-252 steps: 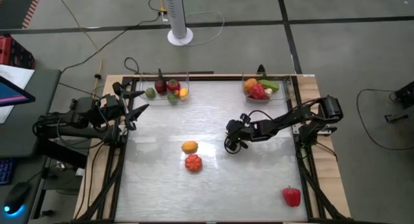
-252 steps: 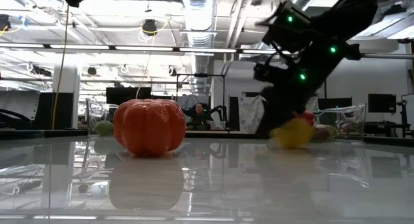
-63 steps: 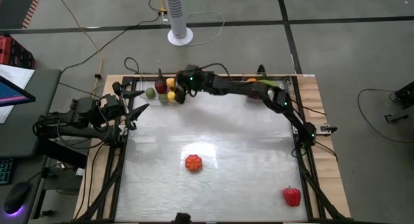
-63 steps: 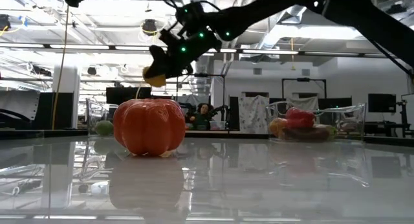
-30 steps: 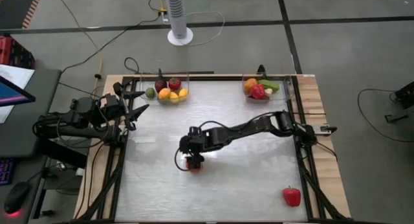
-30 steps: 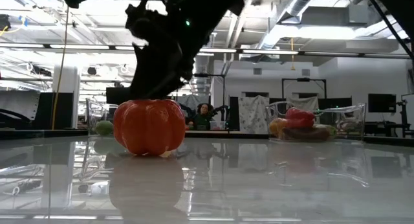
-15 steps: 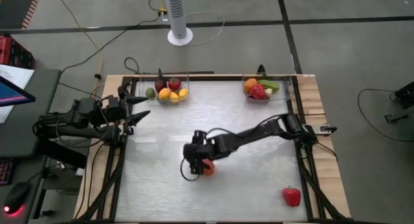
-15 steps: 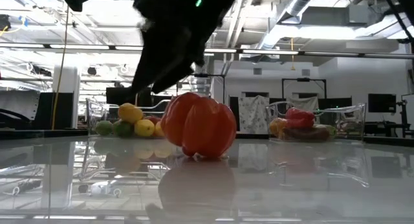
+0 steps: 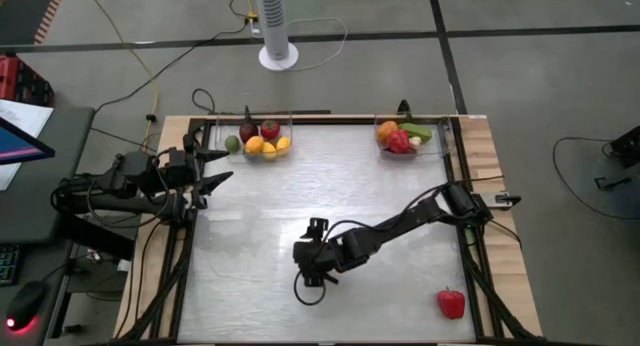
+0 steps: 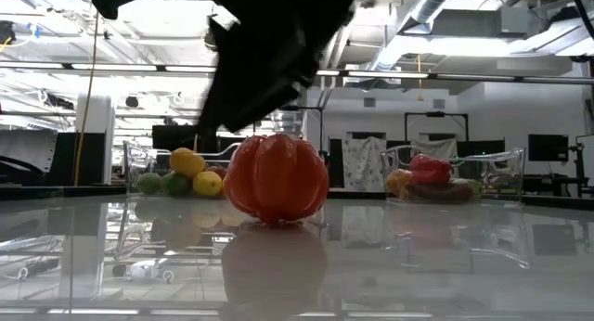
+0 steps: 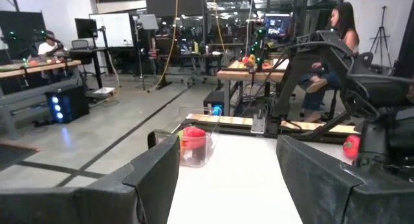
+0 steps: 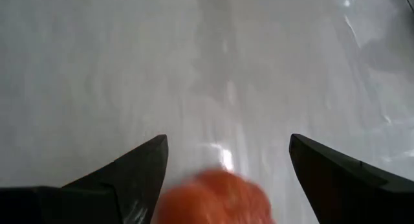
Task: Sort produce into baskets
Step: Put the orange pumpkin into the right transparent bin
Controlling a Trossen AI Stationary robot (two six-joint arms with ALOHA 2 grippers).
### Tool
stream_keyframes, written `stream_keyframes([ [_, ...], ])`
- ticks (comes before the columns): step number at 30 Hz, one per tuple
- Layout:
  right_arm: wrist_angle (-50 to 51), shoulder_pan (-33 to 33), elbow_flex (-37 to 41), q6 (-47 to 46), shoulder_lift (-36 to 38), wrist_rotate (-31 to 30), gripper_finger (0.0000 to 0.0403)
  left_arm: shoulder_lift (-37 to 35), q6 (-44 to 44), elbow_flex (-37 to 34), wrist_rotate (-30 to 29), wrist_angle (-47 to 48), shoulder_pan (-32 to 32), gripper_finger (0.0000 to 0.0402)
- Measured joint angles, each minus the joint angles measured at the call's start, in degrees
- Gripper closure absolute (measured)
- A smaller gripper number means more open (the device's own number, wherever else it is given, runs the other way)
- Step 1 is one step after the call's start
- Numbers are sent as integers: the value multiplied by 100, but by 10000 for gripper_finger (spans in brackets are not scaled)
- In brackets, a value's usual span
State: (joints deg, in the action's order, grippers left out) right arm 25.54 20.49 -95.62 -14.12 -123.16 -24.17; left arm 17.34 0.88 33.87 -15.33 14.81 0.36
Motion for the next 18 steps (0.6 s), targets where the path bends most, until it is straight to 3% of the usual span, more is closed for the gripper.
stream_keyframes([
  [12,-1304,30,1605,-609,247,-231,55,0,190,0,-42,-50,-2,157],
  [18,-1455,56,1859,-687,263,-378,76,0,190,0,-44,-135,-2,157],
])
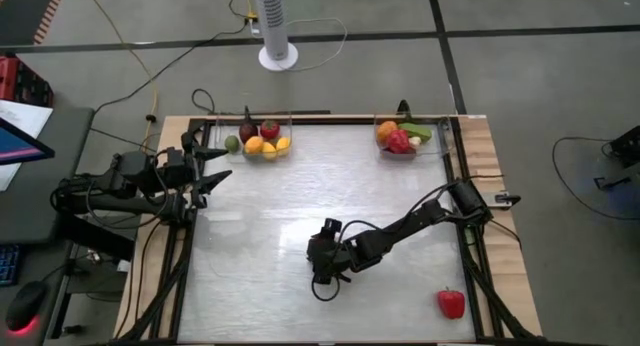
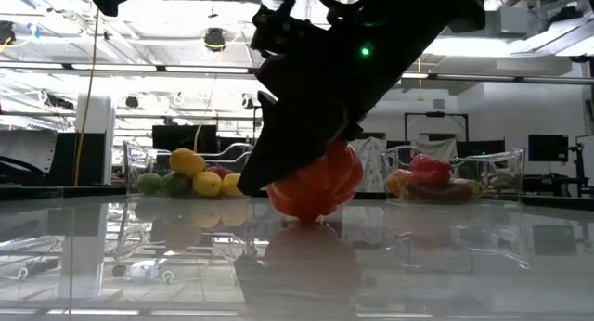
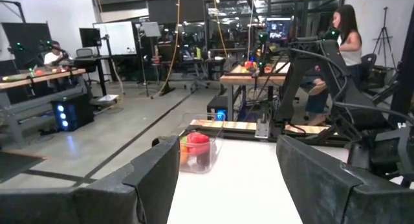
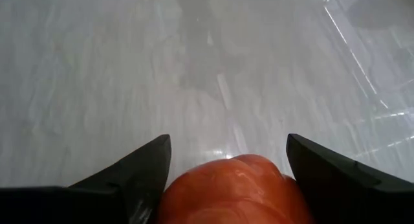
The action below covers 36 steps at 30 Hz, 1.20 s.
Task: Sort produce into baskets
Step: Put the orange pumpkin into the right transparent bin
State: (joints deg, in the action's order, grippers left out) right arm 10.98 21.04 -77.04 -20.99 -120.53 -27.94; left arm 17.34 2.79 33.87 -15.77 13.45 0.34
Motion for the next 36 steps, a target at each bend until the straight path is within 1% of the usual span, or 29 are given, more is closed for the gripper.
stream_keyframes([
  [4,2,12,9,9,-13,-107,97,0,-4,0,0,-2,2,157],
  [9,43,-15,7,30,7,-97,103,0,-7,0,-1,-2,0,157],
  [13,404,-85,-102,267,199,-112,106,0,-4,0,-2,-6,2,157],
  [17,643,-254,-310,763,643,-358,110,0,-9,0,-2,-45,2,157],
  [19,996,-399,-336,843,949,-548,113,0,-11,0,1,-46,2,157],
  [21,1563,-562,-323,786,1225,-806,116,0,-28,0,8,-44,1,157],
  [26,3149,-1054,-335,135,2114,-1860,126,0,-35,0,11,-42,1,157],
  [28,3647,-1293,-326,-107,2415,-1935,128,0,-35,0,11,-42,2,157],
  [29,3676,-1397,-293,-222,2536,-1797,128,0,-33,0,11,-42,2,157],
  [30,3626,-1484,-220,-275,2634,-1497,128,0,-31,0,11,-42,0,157],
  [32,3435,-1566,-55,-304,2822,-658,128,0,-18,0,11,-42,1,157],
  [34,3345,-1492,100,-440,2939,-42,128,0,59,0,12,-42,1,157],
  [36,3343,-1294,279,-631,2966,319,128,0,105,0,4,-44,2,157],
])
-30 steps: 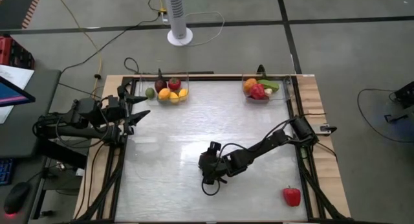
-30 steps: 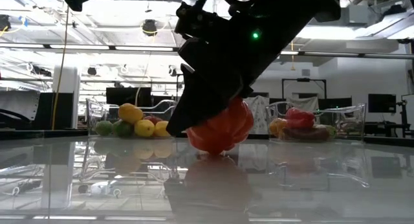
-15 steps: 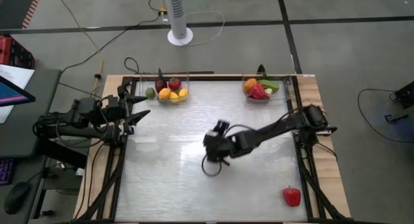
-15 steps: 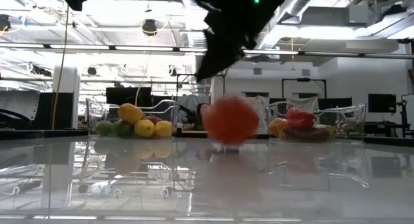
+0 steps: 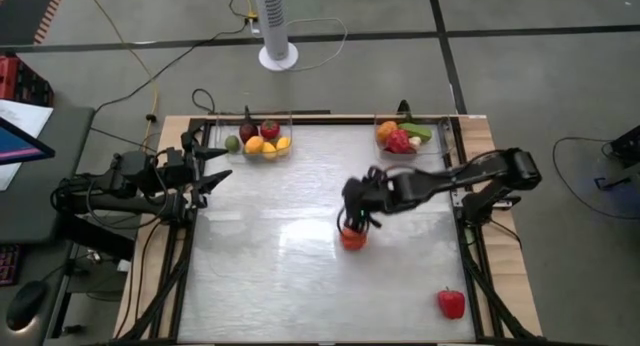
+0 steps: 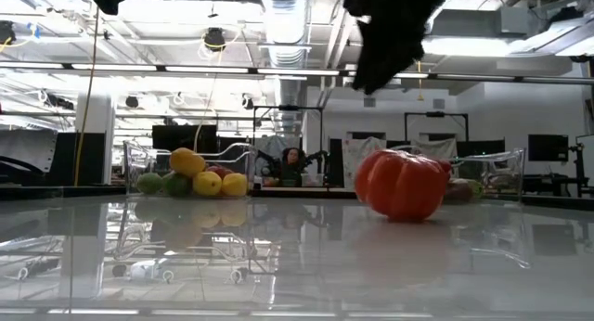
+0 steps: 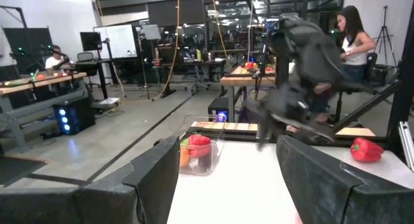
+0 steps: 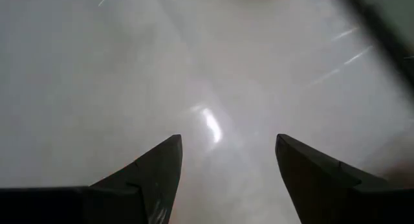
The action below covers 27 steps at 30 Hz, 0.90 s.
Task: Sort produce into baskets
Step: Put the orange pumpkin into the right transparent bin
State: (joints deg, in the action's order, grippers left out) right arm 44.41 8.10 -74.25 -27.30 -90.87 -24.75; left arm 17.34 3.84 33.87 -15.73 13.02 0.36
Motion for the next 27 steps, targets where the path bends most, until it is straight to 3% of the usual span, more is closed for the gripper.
stream_keyframes([
  [7,-676,1050,177,-262,-211,241,118,0,2,0,-118,-16,0,157],
  [12,-913,1469,204,-223,-787,244,66,0,-53,0,-113,-51,-2,157],
  [17,-850,1413,200,-111,-1122,250,8,0,-160,0,-107,16,-2,157],
  [27,-691,1226,336,36,-1157,173,13,0,-61,0,-107,52,0,157],
])
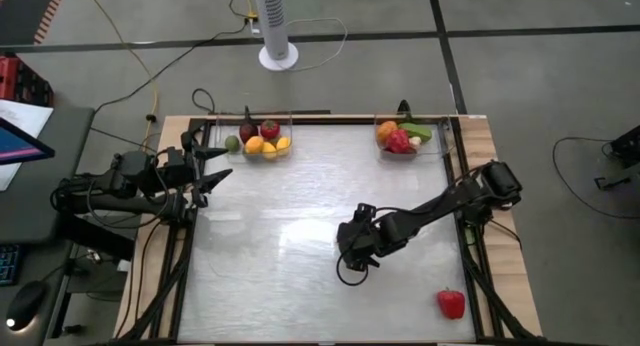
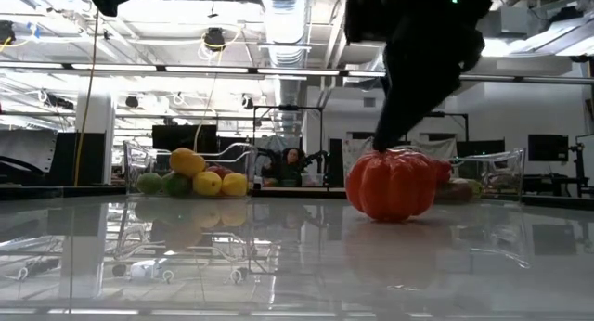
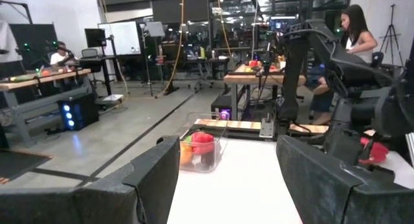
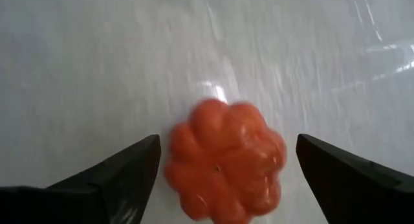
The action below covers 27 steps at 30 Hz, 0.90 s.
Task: Sort produce into baskets
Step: Put the orange pumpkin into the right transparent bin
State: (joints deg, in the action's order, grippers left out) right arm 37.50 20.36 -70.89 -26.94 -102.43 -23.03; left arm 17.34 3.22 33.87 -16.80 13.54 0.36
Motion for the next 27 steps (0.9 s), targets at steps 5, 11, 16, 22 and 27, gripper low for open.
stream_keyframes([
  [5,-399,-26,317,-20,-4,43,11,0,0,0,0,5,1,157],
  [11,-704,-26,655,-3,11,-10,22,0,-33,0,-2,5,1,157],
  [16,-675,-22,708,26,15,-127,44,0,-34,0,-2,5,-1,157],
  [22,-468,-24,644,43,23,-332,72,0,-7,0,-3,5,-1,157],
  [27,76,-105,146,265,28,-476,74,0,-7,0,-4,1,-2,157],
])
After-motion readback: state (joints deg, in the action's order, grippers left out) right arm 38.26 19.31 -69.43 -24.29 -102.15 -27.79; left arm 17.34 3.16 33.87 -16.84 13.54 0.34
